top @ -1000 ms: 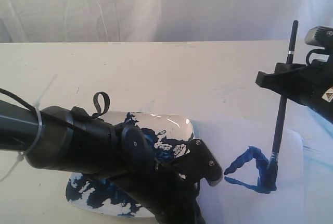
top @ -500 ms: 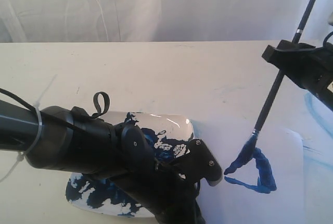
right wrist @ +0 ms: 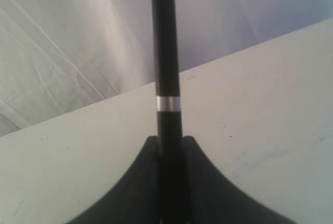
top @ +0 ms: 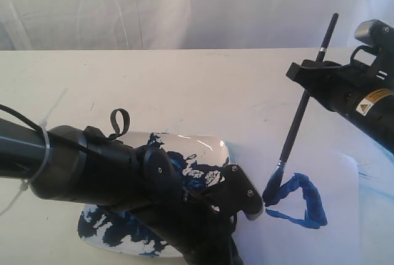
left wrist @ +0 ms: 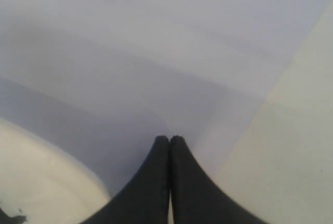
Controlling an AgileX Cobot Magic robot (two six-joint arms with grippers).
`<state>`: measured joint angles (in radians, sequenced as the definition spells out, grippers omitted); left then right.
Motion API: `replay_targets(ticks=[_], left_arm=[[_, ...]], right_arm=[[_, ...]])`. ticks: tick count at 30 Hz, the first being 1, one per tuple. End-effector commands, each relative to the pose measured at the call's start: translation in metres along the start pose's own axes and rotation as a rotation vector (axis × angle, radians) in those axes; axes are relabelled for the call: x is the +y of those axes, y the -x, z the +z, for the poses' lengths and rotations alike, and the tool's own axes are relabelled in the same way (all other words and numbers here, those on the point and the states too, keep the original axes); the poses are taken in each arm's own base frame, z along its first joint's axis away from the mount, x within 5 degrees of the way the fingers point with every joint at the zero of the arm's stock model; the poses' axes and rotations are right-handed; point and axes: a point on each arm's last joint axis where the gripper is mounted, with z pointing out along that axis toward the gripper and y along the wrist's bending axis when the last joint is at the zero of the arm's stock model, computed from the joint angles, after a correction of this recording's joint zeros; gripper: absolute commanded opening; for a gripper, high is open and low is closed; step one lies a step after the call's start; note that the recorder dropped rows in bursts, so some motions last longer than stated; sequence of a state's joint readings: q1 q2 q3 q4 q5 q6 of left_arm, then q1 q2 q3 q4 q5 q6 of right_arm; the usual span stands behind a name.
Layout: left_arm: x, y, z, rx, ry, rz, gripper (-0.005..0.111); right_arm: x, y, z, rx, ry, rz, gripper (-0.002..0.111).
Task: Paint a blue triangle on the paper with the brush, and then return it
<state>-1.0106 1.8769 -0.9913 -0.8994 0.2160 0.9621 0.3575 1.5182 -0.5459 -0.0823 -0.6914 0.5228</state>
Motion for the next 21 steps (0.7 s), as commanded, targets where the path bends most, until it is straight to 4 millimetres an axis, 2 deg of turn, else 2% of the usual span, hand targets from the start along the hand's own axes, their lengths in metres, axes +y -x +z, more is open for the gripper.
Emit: replay_targets(ticks=[1, 21], left_arm=[[-0.003, -0.006, 0.003, 0.029, -0.025, -0.002, 0.000], [-0.004, -0.007, 0.003, 0.036, -0.039, -0.002, 0.000]], right_arm=[[0.003, -0.002, 0.003, -0.010, 0.022, 0.000, 0.000], [-0.004, -0.012, 0.006, 0.066, -0.024, -0.080, 0.000]])
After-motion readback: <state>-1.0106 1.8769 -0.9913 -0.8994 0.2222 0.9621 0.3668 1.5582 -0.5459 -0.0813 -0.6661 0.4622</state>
